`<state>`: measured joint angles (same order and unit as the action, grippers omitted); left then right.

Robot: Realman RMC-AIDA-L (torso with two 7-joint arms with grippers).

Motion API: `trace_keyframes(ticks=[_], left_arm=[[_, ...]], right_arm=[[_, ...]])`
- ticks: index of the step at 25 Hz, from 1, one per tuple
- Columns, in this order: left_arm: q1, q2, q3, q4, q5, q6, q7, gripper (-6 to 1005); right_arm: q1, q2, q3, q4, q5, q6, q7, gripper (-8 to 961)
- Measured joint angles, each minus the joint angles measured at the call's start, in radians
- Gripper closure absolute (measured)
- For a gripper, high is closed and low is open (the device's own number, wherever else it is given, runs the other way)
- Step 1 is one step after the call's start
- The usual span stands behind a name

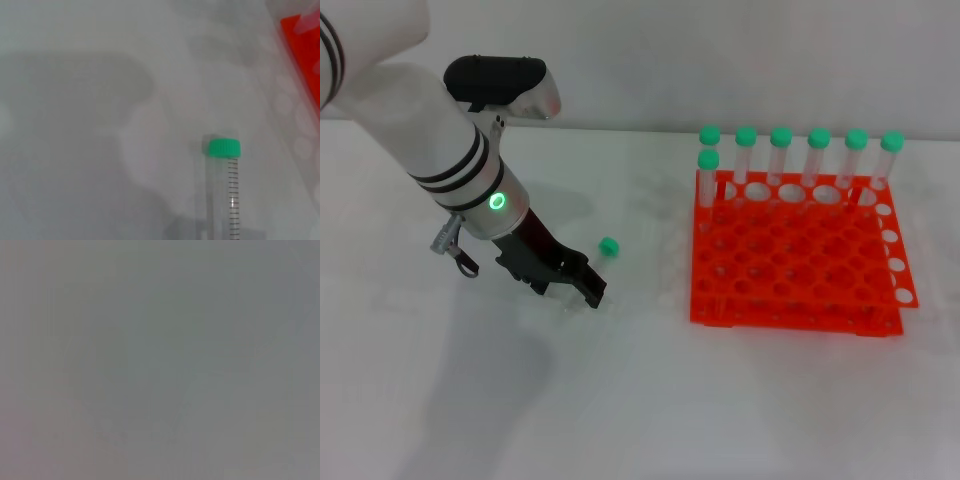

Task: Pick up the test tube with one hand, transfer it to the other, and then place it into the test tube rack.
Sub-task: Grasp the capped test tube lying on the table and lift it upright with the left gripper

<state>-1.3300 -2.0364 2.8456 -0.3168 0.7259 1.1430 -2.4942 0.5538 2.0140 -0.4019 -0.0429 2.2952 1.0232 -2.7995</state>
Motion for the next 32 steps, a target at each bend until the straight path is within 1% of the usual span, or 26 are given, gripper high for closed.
trace_keyframes(ticks=[11, 18, 24, 32], left_arm=[[0.006, -0.002, 0.0, 0.012, 0.017, -0.02, 0.001, 361], [0.006, -0.012, 0.0, 0.012, 0.044, -0.034, 0.001, 513], [0.006, -0.017, 0.0, 0.017, 0.054, -0.047, 0.0, 571], [0.005, -0.016, 0.0, 0.026, 0.059, -0.047, 0.001, 649]], right_arm=[[0.002, 0.0, 0.0, 0.0, 0.0, 0.0, 0.0, 121], [0.003, 0.003, 0.0, 0.0, -0.002, 0.0, 0.0, 122], [0.003, 0.005, 0.0, 0.001, -0.002, 0.001, 0.0, 122], [0.003, 0.006, 0.0, 0.005, 0.0, 0.003, 0.0, 122]])
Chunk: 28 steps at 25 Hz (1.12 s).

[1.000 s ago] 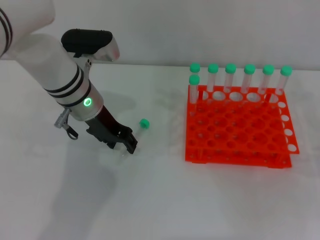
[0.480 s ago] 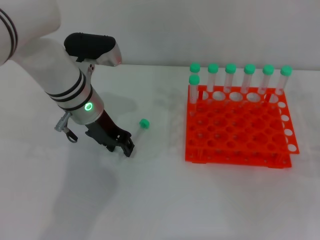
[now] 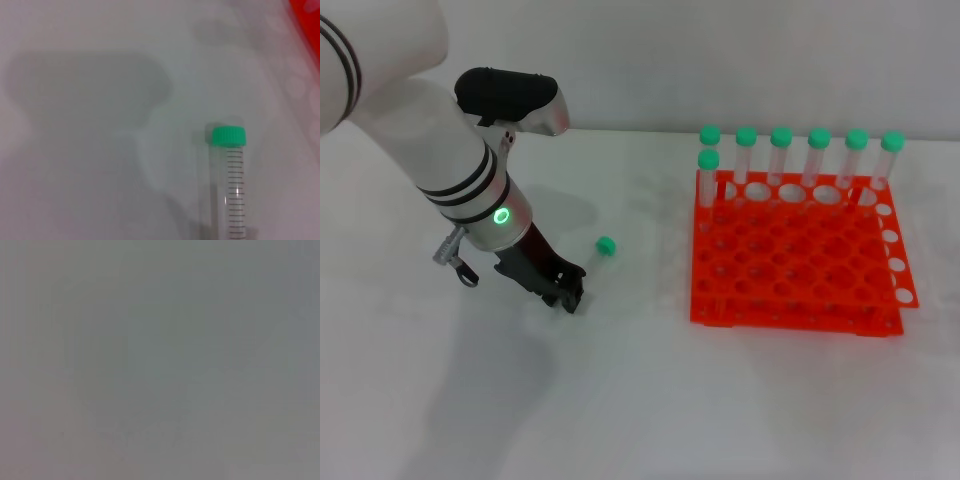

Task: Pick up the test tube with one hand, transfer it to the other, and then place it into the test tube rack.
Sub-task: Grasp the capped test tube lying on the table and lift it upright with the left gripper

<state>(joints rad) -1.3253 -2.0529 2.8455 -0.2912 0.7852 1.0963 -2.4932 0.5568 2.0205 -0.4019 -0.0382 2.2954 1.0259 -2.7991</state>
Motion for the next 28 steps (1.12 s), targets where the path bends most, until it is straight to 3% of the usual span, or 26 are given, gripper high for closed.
trace_keyframes(ticks=[10, 22, 28], left_arm=[[0.003, 0.0, 0.0, 0.013, 0.007, -0.009, -0.001, 762], [0.009, 0.0, 0.0, 0.015, -0.003, -0.049, 0.008, 771], [0.006, 0.006, -0.001, 0.009, -0.073, -0.091, 0.045, 804]], right_arm=[[-0.002, 0.0, 0.0, -0.001, 0.001, 0.003, 0.001, 122], [-0.008, 0.0, 0.0, -0.005, 0.001, 0.005, 0.001, 122], [-0.009, -0.002, 0.0, -0.005, 0.001, 0.005, 0.001, 122]])
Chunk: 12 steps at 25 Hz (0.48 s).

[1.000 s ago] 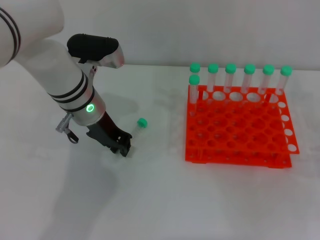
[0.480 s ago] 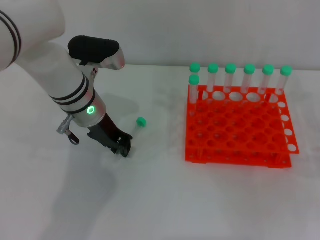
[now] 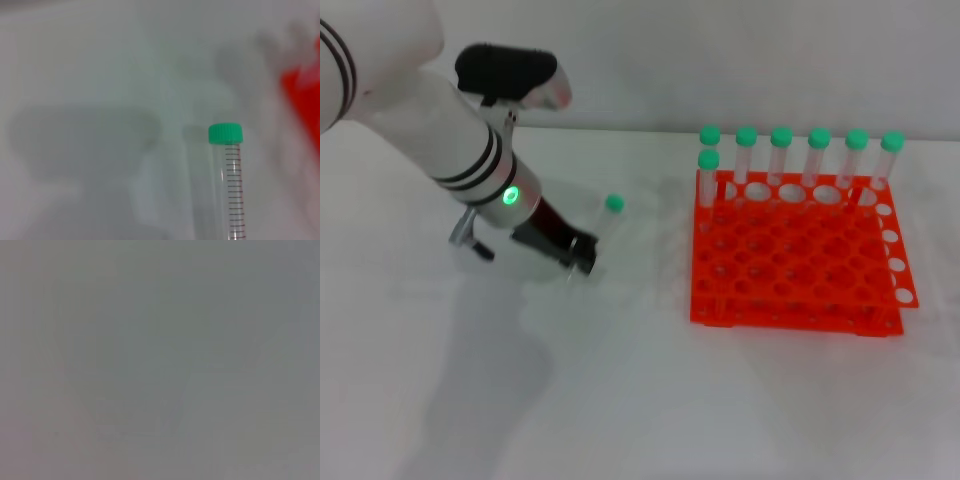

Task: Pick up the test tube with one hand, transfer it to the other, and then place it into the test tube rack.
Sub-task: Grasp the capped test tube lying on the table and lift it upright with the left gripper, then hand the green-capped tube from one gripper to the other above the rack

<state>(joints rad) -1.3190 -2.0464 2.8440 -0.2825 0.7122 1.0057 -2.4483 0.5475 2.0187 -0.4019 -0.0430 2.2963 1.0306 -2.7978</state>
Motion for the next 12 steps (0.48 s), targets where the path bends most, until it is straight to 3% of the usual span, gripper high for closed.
trace_keyframes(ticks=[7, 12], left_arm=[[0.071, -0.002, 0.0, -0.006, -0.434, -0.234, 0.302, 802], [0.204, -0.017, 0.0, 0.002, -0.991, -0.283, 0.703, 800]], right_arm=[[0.0, 0.0, 0.002, 0.0, 0.001, -0.008, 0.019, 121], [-0.006, -0.003, 0.002, 0.0, -0.002, -0.008, 0.069, 121]])
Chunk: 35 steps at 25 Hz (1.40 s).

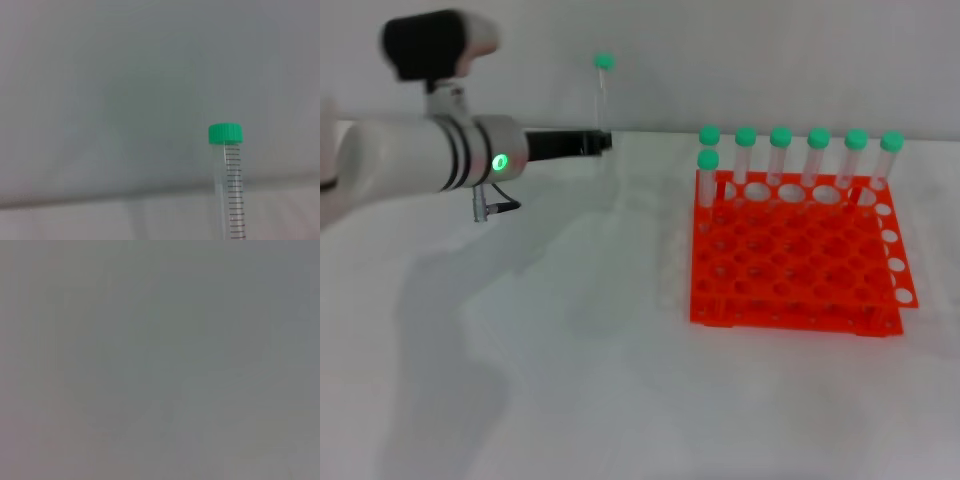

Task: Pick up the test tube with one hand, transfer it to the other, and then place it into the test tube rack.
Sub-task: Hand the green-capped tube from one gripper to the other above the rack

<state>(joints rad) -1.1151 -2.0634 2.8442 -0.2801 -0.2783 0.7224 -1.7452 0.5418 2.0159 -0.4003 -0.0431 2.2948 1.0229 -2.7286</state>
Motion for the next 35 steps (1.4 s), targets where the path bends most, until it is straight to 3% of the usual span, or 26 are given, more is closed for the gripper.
trace_keyframes(ticks=[3, 7, 10, 14, 18, 20, 23, 25, 27, 31, 35], left_arm=[[0.096, -0.012, 0.0, 0.035, -0.326, 0.075, 0.281, 799], [0.245, -0.013, -0.003, 0.174, -0.691, 0.263, 0.664, 798], [0.336, -0.018, -0.004, 0.277, -0.801, 0.418, 0.904, 797], [0.399, -0.022, -0.001, 0.411, -0.743, 0.507, 1.158, 795], [0.391, -0.027, -0.001, 0.473, -0.562, 0.485, 1.29, 794], [0.378, -0.028, -0.002, 0.504, -0.511, 0.452, 1.331, 793], [0.349, -0.029, -0.002, 0.53, -0.477, 0.394, 1.349, 792], [0.332, -0.03, -0.002, 0.536, -0.459, 0.368, 1.353, 791], [0.318, -0.03, -0.002, 0.54, -0.452, 0.35, 1.361, 790], [0.304, -0.03, -0.004, 0.544, -0.437, 0.339, 1.379, 789], [0.289, -0.031, -0.005, 0.546, -0.433, 0.313, 1.4, 788]], right_arm=[[-0.004, -0.002, -0.002, -0.004, -0.001, 0.001, 0.029, 121], [-0.004, -0.006, -0.012, -0.014, -0.007, -0.002, 0.07, 121], [-0.004, -0.007, -0.035, -0.026, -0.009, -0.002, 0.099, 121], [-0.03, -0.015, -0.172, -0.098, -0.016, -0.002, 0.226, 121], [-0.098, -0.034, -0.368, -0.29, -0.066, 0.022, 0.447, 122], [-0.119, -0.065, -0.442, -0.358, -0.128, 0.06, 0.569, 123], [-0.112, -0.147, -0.503, -0.402, -0.262, 0.218, 0.75, 125], [-0.096, -0.179, -0.505, -0.399, -0.317, 0.336, 0.79, 126], [-0.086, -0.195, -0.504, -0.4, -0.361, 0.442, 0.81, 126], [-0.067, -0.194, -0.506, -0.407, -0.41, 0.607, 0.825, 125], [-0.055, -0.158, -0.508, -0.407, -0.422, 0.619, 0.827, 125]])
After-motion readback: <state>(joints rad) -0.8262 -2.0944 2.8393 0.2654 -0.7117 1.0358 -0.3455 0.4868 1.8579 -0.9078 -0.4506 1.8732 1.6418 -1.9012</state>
